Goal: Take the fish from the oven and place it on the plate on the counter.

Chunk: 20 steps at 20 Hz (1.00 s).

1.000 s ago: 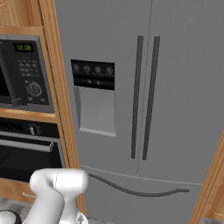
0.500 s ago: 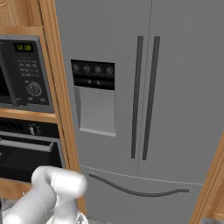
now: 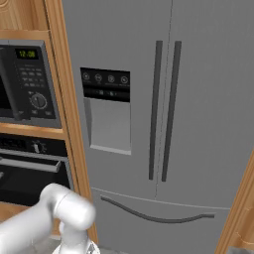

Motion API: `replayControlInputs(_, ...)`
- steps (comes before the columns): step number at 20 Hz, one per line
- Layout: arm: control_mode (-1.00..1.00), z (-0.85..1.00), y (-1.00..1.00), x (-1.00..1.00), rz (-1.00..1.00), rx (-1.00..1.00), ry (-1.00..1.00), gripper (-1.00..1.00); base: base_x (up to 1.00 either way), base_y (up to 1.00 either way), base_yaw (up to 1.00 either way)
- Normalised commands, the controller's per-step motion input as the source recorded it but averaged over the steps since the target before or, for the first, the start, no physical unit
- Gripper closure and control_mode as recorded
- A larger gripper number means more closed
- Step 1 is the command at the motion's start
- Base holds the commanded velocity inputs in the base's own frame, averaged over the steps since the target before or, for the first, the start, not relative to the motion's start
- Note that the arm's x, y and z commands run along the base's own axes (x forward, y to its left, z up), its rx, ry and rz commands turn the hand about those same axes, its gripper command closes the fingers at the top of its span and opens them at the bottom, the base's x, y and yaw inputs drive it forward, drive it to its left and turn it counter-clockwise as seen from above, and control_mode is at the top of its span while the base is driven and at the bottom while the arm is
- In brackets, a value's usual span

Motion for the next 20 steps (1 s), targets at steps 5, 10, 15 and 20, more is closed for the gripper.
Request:
replayControlInputs(5, -1.00, -0.57, 0.25, 0.40, 0.00, -0.08, 0.00, -1.00, 0.00, 0.00, 0.00)
replayControlInputs(10, -1.00, -0.31, 0.32, 0.55, 0.00, -0.06, 0.00, -1.00, 0.00, 0.00, 0.00)
replayControlInputs(15, -1.00, -0.25, 0.33, 0.56, 0.00, -0.04, 0.00, -1.00, 0.00, 0.00, 0.00)
replayControlInputs(20, -1.00, -0.43, 0.31, 0.48, 0.00, -0.03, -0.01, -1.00, 0.00, 0.00, 0.00)
